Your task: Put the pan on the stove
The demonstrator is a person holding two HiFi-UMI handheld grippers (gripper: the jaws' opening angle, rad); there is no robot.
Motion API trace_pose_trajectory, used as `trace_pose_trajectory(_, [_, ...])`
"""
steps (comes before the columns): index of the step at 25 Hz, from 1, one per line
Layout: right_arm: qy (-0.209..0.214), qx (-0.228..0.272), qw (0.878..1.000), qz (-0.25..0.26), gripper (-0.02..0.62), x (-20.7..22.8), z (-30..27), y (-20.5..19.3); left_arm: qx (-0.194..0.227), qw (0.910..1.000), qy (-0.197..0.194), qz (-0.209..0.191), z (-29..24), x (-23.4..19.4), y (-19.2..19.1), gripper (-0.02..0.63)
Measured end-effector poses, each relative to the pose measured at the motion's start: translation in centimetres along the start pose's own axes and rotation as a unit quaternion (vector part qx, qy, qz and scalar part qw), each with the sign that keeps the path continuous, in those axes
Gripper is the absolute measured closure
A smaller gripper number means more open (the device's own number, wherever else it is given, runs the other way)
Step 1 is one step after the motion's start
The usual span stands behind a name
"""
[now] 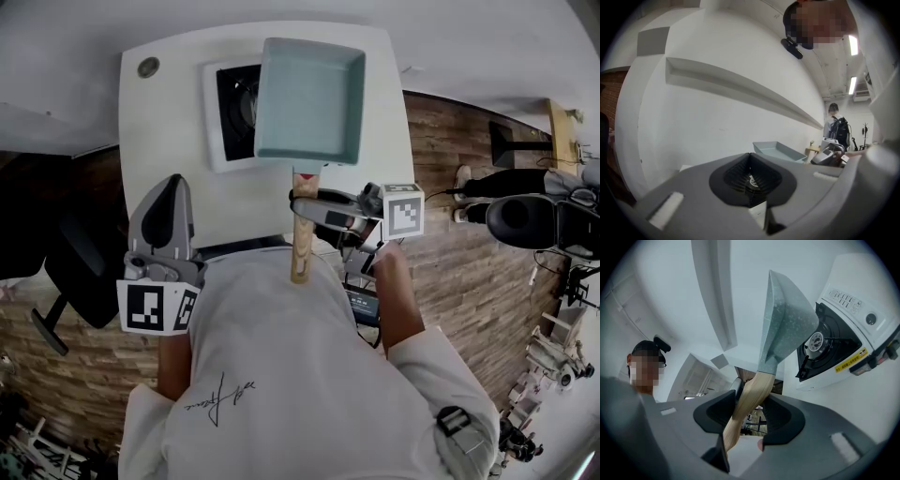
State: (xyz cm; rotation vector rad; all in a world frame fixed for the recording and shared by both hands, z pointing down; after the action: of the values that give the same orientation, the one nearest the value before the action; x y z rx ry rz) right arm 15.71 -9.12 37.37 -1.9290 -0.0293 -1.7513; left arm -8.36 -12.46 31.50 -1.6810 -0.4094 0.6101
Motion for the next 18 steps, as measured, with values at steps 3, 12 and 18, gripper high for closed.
trace_pose_trajectory(3, [0.002,-0.006,1.000,-0.003,0.419,0.5,-0.5,0.0,-0.002,1.0000,0.003,0.000,-0.1,-0.5,-0.2,0.603])
trace_pose_trajectory(12, [0.008,-0.026,1.000,-0.006,0.419,1.6,-1.3,0.2,-0.004,0.9999,0.015,0.001,0.2,-0.9,-0.1,0.603])
trace_pose_trajectory(18, [0.003,-0.039,0.999,-0.020,0.419,3.3,-1.9,0.4,-0.009,0.9997,0.021,0.002,0.1,-1.8,-0.4,0.603])
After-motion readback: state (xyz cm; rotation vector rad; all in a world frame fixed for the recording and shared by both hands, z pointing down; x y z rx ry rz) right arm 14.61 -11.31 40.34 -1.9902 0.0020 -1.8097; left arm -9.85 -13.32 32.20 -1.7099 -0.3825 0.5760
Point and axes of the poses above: the fingertips, and each gripper's own axes: z backward along the fingers, x to its right, y out of its top, the point moved 6 cm from there along z, backward along the fingers, and after that the axes turned 4 degrees about z, right-handed, at the moved point
